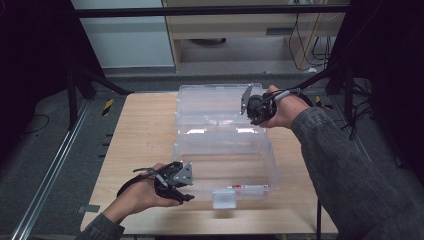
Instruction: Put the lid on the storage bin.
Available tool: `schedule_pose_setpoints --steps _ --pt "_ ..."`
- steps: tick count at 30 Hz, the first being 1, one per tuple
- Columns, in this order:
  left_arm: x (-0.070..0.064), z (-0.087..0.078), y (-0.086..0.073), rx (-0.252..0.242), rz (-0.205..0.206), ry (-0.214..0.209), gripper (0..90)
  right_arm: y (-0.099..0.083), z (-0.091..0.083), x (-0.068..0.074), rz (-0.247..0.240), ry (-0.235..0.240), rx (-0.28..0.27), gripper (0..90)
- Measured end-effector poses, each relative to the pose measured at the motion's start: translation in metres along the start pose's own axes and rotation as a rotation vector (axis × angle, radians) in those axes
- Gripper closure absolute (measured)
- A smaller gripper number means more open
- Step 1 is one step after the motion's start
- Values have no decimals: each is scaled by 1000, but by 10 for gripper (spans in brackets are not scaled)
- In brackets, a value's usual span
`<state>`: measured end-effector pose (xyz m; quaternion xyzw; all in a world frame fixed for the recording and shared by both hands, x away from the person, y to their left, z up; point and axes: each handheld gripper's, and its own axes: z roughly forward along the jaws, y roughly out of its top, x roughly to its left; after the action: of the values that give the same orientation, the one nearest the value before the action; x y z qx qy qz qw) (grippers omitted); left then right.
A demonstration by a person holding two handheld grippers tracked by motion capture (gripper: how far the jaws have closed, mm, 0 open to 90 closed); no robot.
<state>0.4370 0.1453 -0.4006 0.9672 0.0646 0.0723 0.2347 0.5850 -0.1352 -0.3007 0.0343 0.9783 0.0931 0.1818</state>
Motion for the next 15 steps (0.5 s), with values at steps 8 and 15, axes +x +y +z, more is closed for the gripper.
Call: schedule_pose_setpoints --steps 8,15 --pt "2 5 0 51 10 -10 629 -1 0 0 10 -4 -8 806" --pt "2 9 1 68 11 -26 809 -2 0 1 12 -5 -9 808"
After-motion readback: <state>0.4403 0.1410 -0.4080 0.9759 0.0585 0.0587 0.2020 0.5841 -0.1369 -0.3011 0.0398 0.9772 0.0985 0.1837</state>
